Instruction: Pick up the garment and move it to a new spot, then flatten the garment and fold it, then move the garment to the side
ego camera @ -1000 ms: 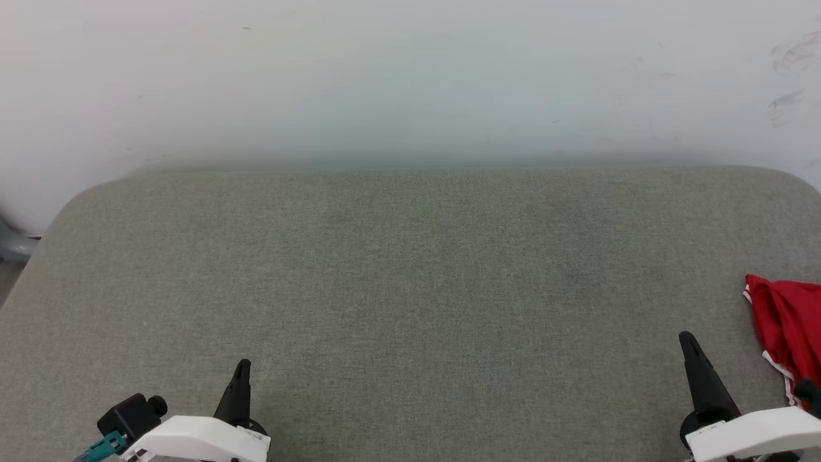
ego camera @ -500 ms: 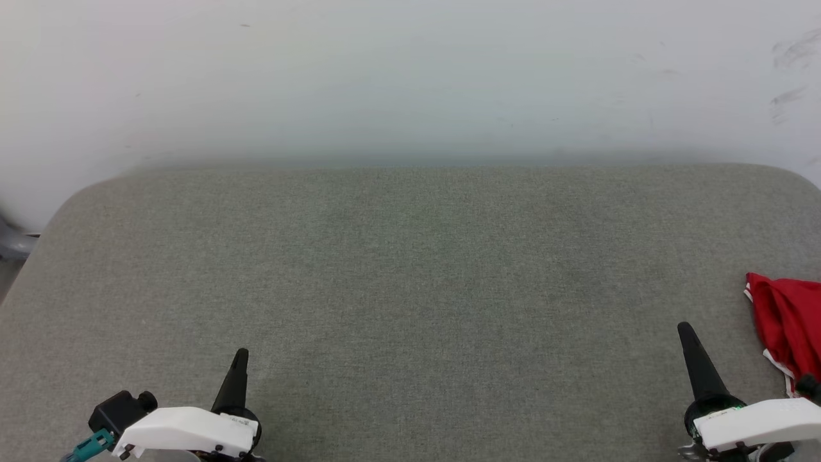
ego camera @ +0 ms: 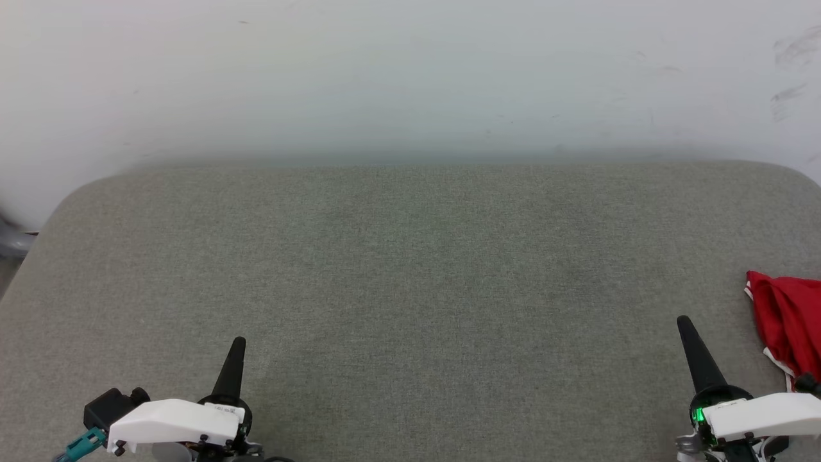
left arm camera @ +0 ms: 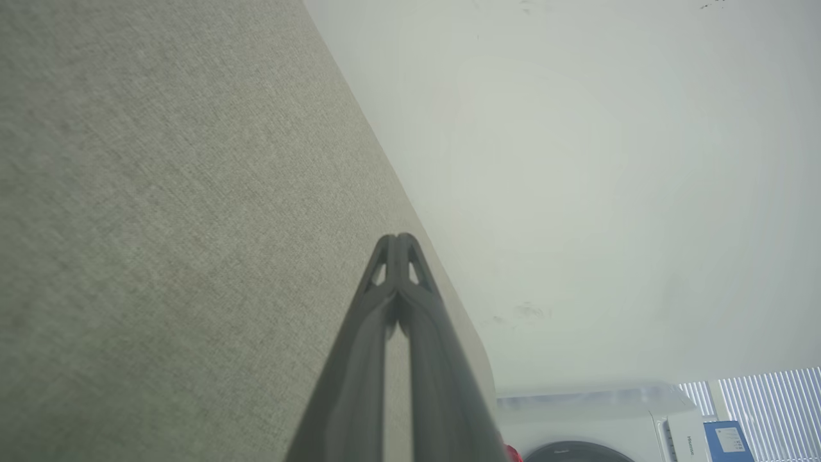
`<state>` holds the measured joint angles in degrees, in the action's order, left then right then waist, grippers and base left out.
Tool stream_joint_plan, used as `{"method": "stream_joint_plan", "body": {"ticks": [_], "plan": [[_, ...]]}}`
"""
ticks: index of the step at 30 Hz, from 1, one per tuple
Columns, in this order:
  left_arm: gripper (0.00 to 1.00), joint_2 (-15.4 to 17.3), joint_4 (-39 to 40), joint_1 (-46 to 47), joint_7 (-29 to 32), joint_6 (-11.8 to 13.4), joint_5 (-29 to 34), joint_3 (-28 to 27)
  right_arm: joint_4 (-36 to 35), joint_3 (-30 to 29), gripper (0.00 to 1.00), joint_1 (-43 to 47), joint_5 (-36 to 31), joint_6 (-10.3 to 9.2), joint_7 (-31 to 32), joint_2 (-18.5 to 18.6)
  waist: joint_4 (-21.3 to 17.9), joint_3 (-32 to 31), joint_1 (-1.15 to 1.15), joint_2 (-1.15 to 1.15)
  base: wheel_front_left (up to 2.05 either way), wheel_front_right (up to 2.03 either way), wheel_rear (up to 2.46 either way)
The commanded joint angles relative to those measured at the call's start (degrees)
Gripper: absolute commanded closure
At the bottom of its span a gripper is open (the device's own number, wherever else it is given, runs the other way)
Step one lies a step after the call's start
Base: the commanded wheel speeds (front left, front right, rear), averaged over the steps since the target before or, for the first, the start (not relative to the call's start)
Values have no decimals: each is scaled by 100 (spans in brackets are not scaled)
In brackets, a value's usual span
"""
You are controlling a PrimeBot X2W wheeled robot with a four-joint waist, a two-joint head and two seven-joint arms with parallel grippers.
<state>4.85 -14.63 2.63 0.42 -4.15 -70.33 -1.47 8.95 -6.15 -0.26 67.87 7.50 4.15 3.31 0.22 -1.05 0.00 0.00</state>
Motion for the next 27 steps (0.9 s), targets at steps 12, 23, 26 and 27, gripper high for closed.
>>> {"method": "stream_joint_plan", "body": {"ticks": [12, 23, 26, 27], "plan": [[100, -55, 60, 197, 182, -127, -622, -163, 114, -22, 100, -281, 697, -1, 80, -21, -5, 27, 0, 0, 0, 0, 0], [100, -97, 64, 266, 313, -202, -1108, -270, 240, -30, 100, -390, 1231, -1, 138, -30, -9, 53, 0, 0, 0, 0, 0], [100, -106, 64, 280, 354, -214, -1233, -302, 272, -31, 100, -418, 1371, -1, 144, -33, -11, 60, 0, 0, 0, 0, 0], [100, -111, 62, 283, 361, -216, -1272, -313, 283, -32, 100, -427, 1418, -1, 149, -34, -11, 62, 0, 0, 0, 0, 0]]}}
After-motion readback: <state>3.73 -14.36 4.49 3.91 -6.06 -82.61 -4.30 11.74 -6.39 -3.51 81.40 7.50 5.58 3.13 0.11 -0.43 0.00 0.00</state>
